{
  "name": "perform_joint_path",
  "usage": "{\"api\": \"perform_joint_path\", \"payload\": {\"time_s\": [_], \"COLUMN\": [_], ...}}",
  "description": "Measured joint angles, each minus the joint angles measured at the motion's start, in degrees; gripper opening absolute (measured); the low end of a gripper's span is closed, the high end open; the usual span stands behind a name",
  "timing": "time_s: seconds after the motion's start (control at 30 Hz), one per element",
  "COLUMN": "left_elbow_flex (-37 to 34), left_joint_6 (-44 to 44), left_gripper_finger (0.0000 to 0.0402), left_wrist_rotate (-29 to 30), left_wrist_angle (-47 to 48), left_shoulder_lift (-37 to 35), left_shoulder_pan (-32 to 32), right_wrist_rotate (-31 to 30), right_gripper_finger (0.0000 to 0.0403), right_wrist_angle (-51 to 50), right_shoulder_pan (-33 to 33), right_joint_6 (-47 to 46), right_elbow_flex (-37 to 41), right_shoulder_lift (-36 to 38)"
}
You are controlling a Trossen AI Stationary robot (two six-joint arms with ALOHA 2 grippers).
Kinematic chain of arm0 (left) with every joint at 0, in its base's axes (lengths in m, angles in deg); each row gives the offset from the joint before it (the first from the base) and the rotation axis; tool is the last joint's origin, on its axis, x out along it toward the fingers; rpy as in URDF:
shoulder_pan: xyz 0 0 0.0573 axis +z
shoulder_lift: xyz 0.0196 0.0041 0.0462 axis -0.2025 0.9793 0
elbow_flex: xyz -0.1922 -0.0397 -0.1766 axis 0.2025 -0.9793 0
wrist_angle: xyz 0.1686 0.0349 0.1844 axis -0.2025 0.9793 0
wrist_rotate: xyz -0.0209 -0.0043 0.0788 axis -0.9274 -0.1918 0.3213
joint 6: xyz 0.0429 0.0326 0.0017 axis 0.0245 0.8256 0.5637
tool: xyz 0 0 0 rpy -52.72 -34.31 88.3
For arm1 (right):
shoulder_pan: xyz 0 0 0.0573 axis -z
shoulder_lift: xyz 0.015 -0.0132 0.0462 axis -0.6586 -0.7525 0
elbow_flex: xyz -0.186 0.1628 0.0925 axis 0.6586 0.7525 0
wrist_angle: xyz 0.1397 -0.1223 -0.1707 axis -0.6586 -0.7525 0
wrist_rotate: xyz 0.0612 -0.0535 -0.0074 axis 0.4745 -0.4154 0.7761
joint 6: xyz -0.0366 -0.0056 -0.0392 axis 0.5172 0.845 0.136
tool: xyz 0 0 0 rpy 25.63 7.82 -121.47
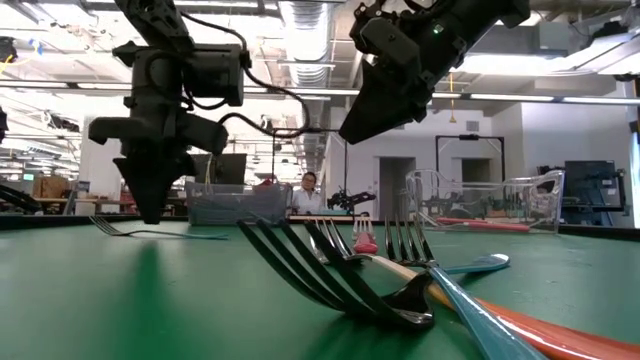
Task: Sort silverware by color (type)
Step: Put the blue fork into the black bin
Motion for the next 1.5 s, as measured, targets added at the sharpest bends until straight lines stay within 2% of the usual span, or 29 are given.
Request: {"api": "perform_joint_path", "payload": {"time_s": [0.2, 0.37, 0.5, 0.7, 0.9, 1.2, 1.37, 1.5], "left_elbow_flex": [-0.04, -1.27, -1.35, -1.48, -0.46, 10.65, 19.08, 24.35], "left_joint_6": [3.78, 4.92, 3.11, 3.13, 2.85, 8.93, 13.53, 18.92], "left_gripper_finger": [0.0101, 0.0120, 0.0095, 0.0010, 0.0003, 0.0001, 0.0000, 0.0000], "left_wrist_rotate": [-0.04, 1.29, 5.47, 3.41, 3.44, 14.33, 25.19, 33.04], "left_wrist_angle": [-2.23, -2.49, -2.82, -3.39, -2.09, 10.54, 16.50, 16.05], "left_shoulder_lift": [0.54, 2.04, 3.13, 2.75, 2.85, 2.75, 2.67, 2.67], "left_shoulder_pan": [-2.21, -3.50, -3.28, -2.01, -0.31, 4.33, 8.19, 12.54], "right_wrist_rotate": [-0.02, -0.03, -0.04, 0.00, -0.01, 0.02, 0.03, 0.02], "right_gripper_finger": [0.0168, 0.0168, 0.0168, 0.0168, 0.0168, 0.0168, 0.0168, 0.0168], "right_wrist_angle": [-0.11, -0.72, -0.59, -1.10, -1.33, -2.16, -2.64, -2.66], "right_shoulder_pan": [0.00, 0.00, 0.00, -0.42, -1.12, -1.46, -1.46, -1.46], "right_joint_6": [-0.51, -0.62, -0.92, -1.06, -1.08, -1.32, -1.51, -1.51], "right_elbow_flex": [0.00, -0.02, -0.07, -0.07, -0.07, -0.07, -0.07, -0.07], "right_shoulder_lift": [0.00, 0.00, 0.00, 0.00, 0.00, 0.00, 0.00, 0.00]}}
